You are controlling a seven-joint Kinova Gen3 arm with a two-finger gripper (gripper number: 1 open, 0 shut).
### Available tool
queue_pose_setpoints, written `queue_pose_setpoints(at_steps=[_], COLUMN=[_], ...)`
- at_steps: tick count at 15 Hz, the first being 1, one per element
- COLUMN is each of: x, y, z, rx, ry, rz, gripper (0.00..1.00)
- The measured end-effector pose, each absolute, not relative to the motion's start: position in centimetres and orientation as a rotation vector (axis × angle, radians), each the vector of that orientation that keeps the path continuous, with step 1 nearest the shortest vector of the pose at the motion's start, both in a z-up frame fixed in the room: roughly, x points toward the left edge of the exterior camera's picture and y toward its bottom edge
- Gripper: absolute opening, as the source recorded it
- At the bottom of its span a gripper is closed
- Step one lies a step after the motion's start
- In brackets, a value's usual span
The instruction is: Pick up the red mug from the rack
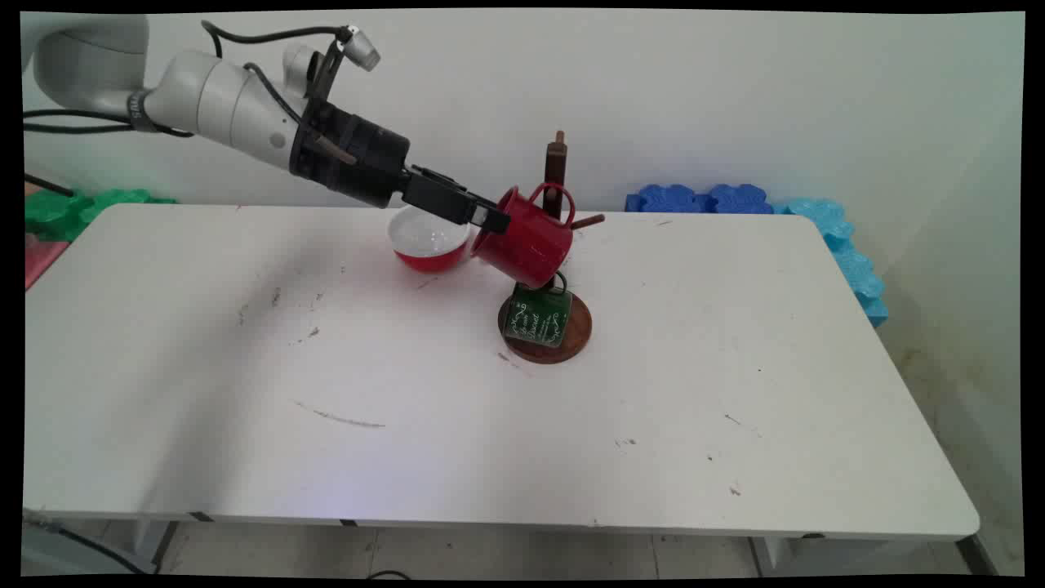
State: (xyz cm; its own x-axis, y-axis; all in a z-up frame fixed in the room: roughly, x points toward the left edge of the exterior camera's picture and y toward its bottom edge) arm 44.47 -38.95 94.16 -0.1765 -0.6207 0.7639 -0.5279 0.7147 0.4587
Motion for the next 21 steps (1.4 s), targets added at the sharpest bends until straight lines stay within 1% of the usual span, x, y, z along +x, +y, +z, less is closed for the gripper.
queue_pose_setpoints(at_steps=[14,21], x=[45.3,44.7], y=[-37.3,-37.7], z=[94.1,93.8], rx=[0.914,0.842], ry=[-1.867,-1.912], rz=[-0.094,-0.059], gripper=[1.00,1.00])
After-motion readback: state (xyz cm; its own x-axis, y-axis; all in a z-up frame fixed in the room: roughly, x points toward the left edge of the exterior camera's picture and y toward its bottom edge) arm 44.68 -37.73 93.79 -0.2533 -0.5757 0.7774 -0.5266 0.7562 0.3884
